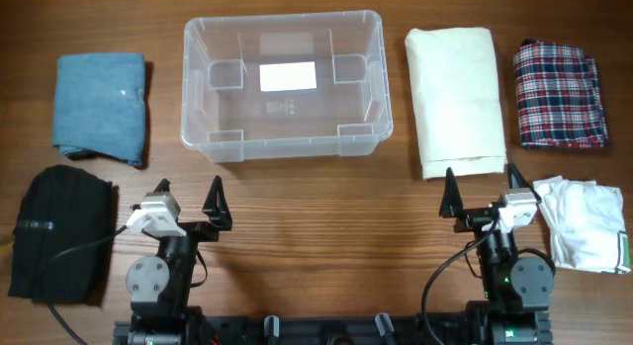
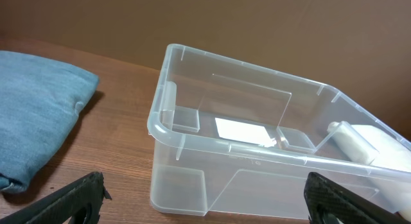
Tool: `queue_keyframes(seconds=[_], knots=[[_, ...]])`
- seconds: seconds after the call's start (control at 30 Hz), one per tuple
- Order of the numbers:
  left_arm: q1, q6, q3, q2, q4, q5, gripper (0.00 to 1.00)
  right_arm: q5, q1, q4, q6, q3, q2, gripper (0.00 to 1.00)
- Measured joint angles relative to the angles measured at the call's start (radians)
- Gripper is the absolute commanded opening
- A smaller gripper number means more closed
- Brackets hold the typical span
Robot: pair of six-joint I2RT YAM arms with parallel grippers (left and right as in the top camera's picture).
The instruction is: Pack container
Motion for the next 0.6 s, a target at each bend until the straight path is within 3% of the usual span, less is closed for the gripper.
queue_keyframes(seconds=[0.3, 0.5, 0.6], knots=[[0.000, 0.000, 0.000, 0.000, 0.000, 0.000, 1.00, 0.021, 0.000, -0.043, 0.018, 0.008, 0.023, 1.00], [0.000, 0.000, 0.000, 0.002, 0.001, 0.000, 1.00, 0.022, 0.000, -0.050, 0.018, 0.251, 0.383, 1.00], [0.000, 0.000, 0.000, 0.002, 0.000, 0.000, 1.00, 0.002, 0.000, -0.128, 0.019, 0.540, 0.676, 1.00]])
